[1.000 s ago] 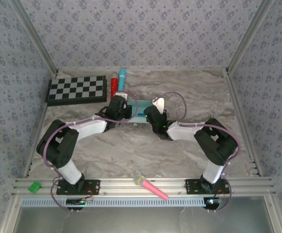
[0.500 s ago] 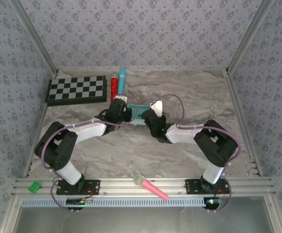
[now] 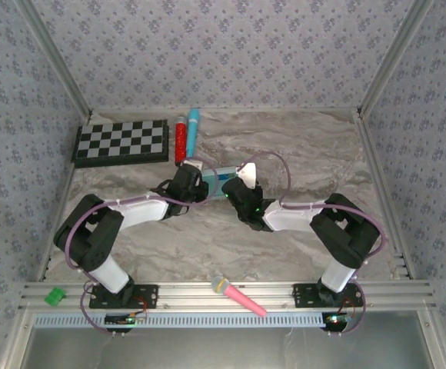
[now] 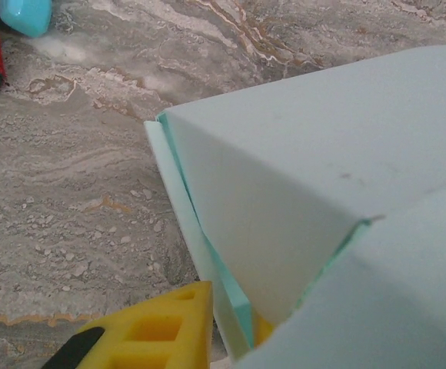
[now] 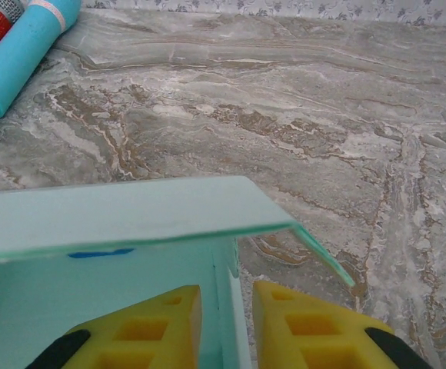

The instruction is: Fold the paper box

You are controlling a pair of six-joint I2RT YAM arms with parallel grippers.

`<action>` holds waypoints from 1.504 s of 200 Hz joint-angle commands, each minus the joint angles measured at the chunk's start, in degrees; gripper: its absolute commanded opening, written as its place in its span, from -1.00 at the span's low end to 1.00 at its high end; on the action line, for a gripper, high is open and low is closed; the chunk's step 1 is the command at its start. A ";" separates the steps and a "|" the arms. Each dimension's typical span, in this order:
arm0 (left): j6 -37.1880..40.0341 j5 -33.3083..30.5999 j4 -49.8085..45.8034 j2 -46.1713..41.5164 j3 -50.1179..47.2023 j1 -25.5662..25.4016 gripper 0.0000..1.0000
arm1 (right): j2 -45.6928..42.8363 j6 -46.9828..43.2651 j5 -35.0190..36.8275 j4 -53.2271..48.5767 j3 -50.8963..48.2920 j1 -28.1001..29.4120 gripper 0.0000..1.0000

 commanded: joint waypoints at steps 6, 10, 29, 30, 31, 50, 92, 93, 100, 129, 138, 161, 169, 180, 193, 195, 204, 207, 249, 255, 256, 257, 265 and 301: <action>-0.14 -0.25 -0.46 -2.35 -0.36 -0.52 -0.54 | -1.70 -0.08 2.64 -1.17 -1.05 0.58 -0.46; -0.14 -0.23 -0.49 -2.39 -0.40 -0.49 -0.54 | -1.74 0.01 2.60 -1.18 -1.21 0.59 -0.46; 0.10 -0.23 -0.55 -2.70 -0.59 -0.52 -0.50 | -1.96 0.28 2.64 -1.47 -1.70 0.82 -0.45; 0.11 -0.23 -0.54 -2.75 -0.67 -0.56 -0.50 | -1.98 0.30 2.62 -1.50 -1.73 0.83 -0.45; 0.12 -0.22 -0.54 -2.77 -0.72 -0.58 -0.50 | -1.99 0.40 2.61 -1.51 -1.79 0.83 -0.45; 0.47 -0.20 -0.54 -3.37 -1.13 -0.66 -0.45 | -2.38 0.85 2.68 -1.88 -2.44 0.95 -0.43; 1.48 -0.36 -0.16 -5.76 -2.90 -0.79 -0.19 | -4.28 1.58 2.94 -2.44 -4.54 1.22 -0.37; 1.50 -0.38 -0.13 -5.82 -2.97 -0.83 -0.19 | -4.33 1.61 2.94 -2.47 -4.60 1.20 -0.37; 1.77 -0.38 -0.02 -6.46 -3.33 -0.87 -0.14 | -4.86 1.59 2.94 -2.48 -5.18 1.26 -0.35; 2.45 -0.73 -0.27 -9.44 -5.45 -1.04 0.01 | -7.63 1.87 2.95 -2.88 -7.81 1.35 -0.25; 2.49 -0.91 -0.44 -10.42 -6.23 -1.12 0.04 | -8.62 1.91 3.05 -3.33 -8.64 1.35 -0.24; 2.89 -1.37 -1.61 -13.48 -8.46 -1.35 0.17 | -11.48 2.16 3.79 -5.25 -10.48 1.11 -0.21; 2.80 -2.37 -2.29 -14.87 -9.38 -1.44 0.21 | -12.52 2.07 4.21 -6.20 -11.10 0.93 -0.20; 2.68 -4.31 -3.30 -16.94 -10.75 -1.44 0.23 | -13.92 1.73 4.84 -7.60 -11.75 0.30 -0.20; 2.67 -7.07 -4.41 -19.48 -12.27 -1.43 0.26 | -15.48 1.92 5.24 -9.77 -12.27 -0.97 -0.19; 2.67 -7.34 -4.58 -19.84 -12.47 -1.40 0.27 | -15.59 1.91 5.12 -9.96 -12.38 -1.21 -0.19; 2.62 -9.56 -5.37 -21.43 -13.37 -1.38 0.29 | -16.64 1.27 4.42 -10.62 -12.77 -2.35 -0.19; 2.58 -10.25 -5.68 -21.97 -13.54 -1.24 0.29 | -16.94 1.19 4.10 -11.00 -12.84 -2.83 -0.18; 1.50 -14.17 -11.33 -24.77 -11.89 3.76 0.36 | -20.24 -1.62 -6.29 -14.69 -10.93 -11.13 -0.18; 1.25 -13.30 -12.40 -24.57 -10.91 5.05 0.36 | -20.33 -1.99 -8.49 -16.12 -9.69 -12.36 -0.17; 1.21 -13.18 -12.53 -24.54 -10.71 5.26 0.36 | -20.35 -2.06 -8.79 -16.34 -9.50 -12.58 -0.17; 1.19 -12.98 -12.69 -24.52 -10.57 5.49 0.37 | -20.32 -2.06 -9.16 -16.54 -9.23 -12.73 -0.17; 1.09 -11.37 -13.69 -24.21 -9.19 7.10 0.38 | -20.26 -2.68 -12.35 -18.14 -7.44 -14.48 -0.16; 0.12 -3.97 -18.44 -20.96 -0.99 12.63 0.43 | -19.16 -4.00 -32.53 -22.73 0.04 -22.99 -0.13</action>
